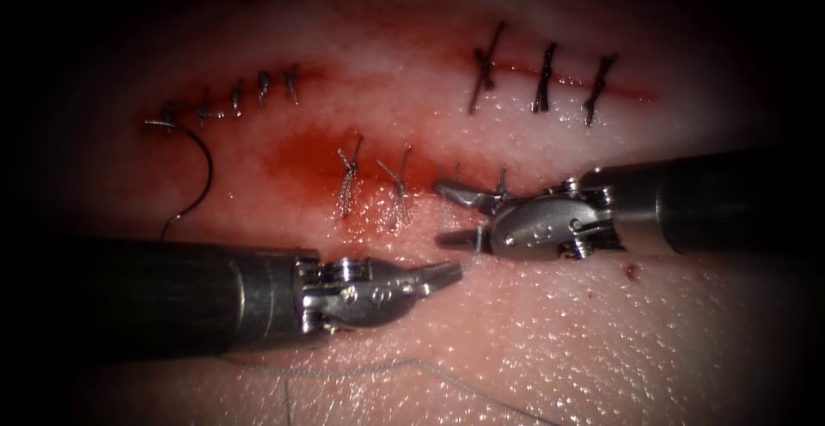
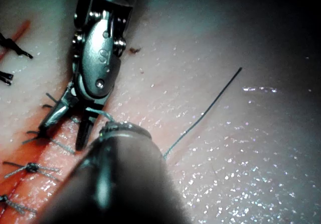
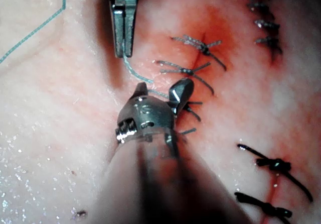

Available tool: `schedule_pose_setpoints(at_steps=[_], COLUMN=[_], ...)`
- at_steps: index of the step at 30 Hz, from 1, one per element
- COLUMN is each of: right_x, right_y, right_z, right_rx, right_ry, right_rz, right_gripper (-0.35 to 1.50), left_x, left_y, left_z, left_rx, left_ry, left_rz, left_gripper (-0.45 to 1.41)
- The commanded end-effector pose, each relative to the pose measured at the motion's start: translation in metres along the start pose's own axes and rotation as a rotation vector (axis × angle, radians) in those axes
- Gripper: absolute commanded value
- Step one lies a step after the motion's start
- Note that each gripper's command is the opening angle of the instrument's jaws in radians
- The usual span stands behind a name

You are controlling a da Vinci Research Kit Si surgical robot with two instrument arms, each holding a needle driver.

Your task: Wound Closure

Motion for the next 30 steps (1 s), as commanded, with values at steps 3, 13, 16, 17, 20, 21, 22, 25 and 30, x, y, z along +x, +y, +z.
schedule_pose_setpoints(at_steps=[3, 13, 16, 17, 20, 21, 22, 25, 30], right_x=[0.0, -0.0017, -0.0017, -0.0017, -0.0015, -0.0014, -0.0013, -0.0011, -0.0007], right_y=[0.0009, 0.0015, 0.0014, 0.0013, 0.0012, 0.0011, 0.0011, 0.001, 0.0007], right_z=[-0.0015, -0.002, -0.002, -0.0019, -0.0018, -0.0018, -0.0017, -0.0015, -0.0012], right_rx=[0.003, -0.035, -0.034, -0.035, -0.036, -0.037, -0.037, -0.04, -0.043], right_ry=[-0.014, -0.04, -0.041, -0.041, -0.042, -0.043, -0.043, -0.045, -0.048], right_rz=[0.022, 0.074, 0.085, 0.09, 0.103, 0.103, 0.103, 0.104, 0.105], right_gripper=[1.31, 1.35, 1.36, 1.36, 1.38, 1.38, 1.38, 1.4, 1.41], left_x=[-0.0009, -0.0042, -0.0058, -0.0065, -0.0086, -0.0091, -0.0097, -0.0108, -0.0119], left_y=[0.0023, 0.0096, 0.0097, 0.0095, 0.0089, 0.0086, 0.0082, 0.0068, 0.0033], left_z=[-0.0022, -0.0098, -0.009, -0.0083, -0.0058, -0.005, -0.0042, -0.002, 0.0011], left_rx=[-0.03, -0.392, -0.403, -0.383, -0.322, -0.311, -0.304, -0.283, -0.202], left_ry=[0.025, 0.126, 0.061, 0.026, -0.067, -0.089, -0.099, -0.105, -0.134], left_rz=[0.002, -0.117, -0.11, -0.097, -0.076, -0.068, -0.063, -0.07, -0.075], left_gripper=[-0.45, -0.45, -0.45, -0.43, -0.11, -0.01, 0.04, 0.05, 0.36])
